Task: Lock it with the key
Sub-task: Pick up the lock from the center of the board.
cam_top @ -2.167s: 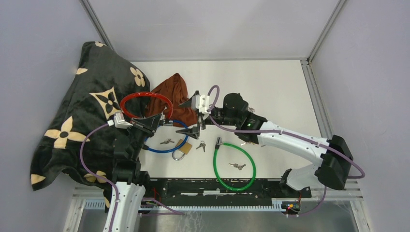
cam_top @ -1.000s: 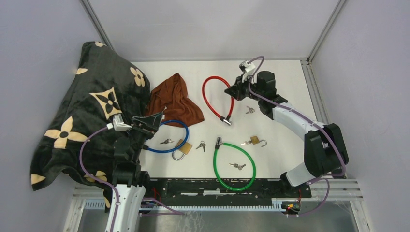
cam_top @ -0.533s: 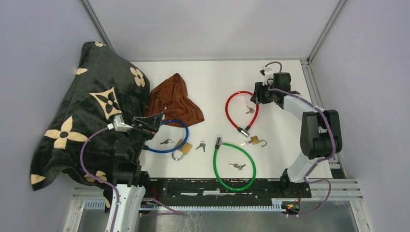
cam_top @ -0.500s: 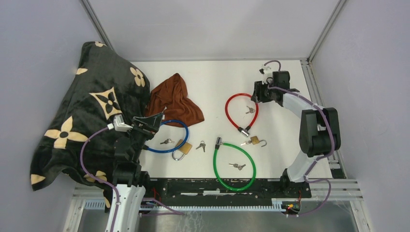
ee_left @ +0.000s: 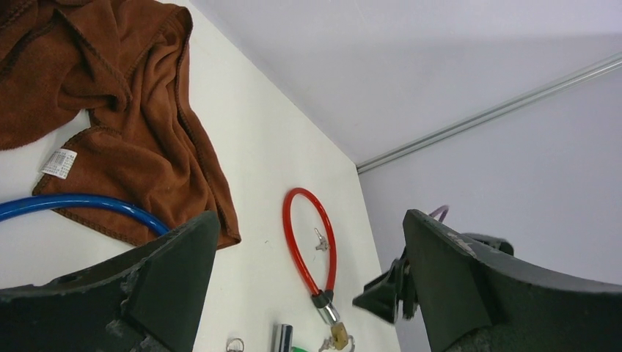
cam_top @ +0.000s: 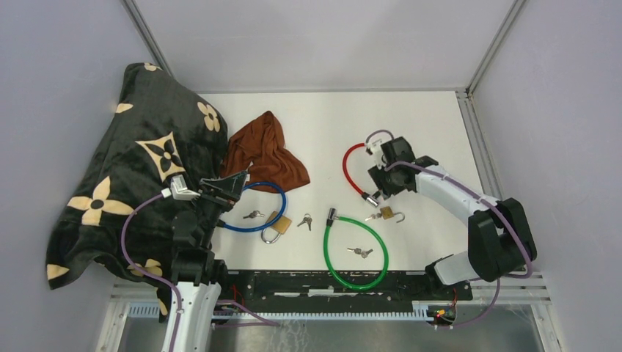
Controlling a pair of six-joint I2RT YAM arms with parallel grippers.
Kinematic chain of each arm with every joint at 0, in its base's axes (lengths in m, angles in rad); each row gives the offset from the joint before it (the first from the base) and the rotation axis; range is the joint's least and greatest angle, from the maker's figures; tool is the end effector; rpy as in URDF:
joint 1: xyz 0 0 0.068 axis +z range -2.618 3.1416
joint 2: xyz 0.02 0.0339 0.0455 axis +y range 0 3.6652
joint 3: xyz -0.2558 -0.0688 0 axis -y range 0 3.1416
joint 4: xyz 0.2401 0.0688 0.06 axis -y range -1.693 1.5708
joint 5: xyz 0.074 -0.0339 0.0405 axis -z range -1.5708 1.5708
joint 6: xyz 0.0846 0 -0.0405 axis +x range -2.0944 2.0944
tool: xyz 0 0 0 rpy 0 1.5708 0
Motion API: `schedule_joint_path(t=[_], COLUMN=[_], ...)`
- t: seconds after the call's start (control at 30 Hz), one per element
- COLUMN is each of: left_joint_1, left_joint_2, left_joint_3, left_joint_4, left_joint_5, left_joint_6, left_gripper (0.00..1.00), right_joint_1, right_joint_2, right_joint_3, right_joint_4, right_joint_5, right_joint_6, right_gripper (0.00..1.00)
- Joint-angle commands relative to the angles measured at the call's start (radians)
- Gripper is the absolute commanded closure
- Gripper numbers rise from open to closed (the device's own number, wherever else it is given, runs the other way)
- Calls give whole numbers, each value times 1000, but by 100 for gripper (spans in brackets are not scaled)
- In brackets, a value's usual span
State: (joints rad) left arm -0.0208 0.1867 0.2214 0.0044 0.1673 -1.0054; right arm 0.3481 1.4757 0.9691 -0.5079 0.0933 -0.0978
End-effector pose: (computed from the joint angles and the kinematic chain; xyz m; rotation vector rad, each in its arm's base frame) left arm 0.1635 -0.0175 0.2354 -0.6345 1.4787 -0.9354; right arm 0.3019 0.1012 0.1697 -0.5366 2.5221 -0.0275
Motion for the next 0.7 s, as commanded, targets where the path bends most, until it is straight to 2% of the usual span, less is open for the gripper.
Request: schedule_joint_path(t=[0.0,0.27,0.67], left_joint_1=[5,4,4], left_joint_2=[-21,-43,-31], left_joint_3=[-9,-19,-14], left_joint_4=[52,59,60], left_joint_5=[14,21,30], left_joint_6=[12,8,10], left_gripper=[0,0,1], right_joint_1=[81,83,85], right_joint_2=[-74,-116,-54], right_joint_3=[-124,-277,-178], right_joint_4=[-151,13,-69], right_joint_5=[39,-88,-33], right_joint_6=[58,71,6], right_gripper=[42,42,41])
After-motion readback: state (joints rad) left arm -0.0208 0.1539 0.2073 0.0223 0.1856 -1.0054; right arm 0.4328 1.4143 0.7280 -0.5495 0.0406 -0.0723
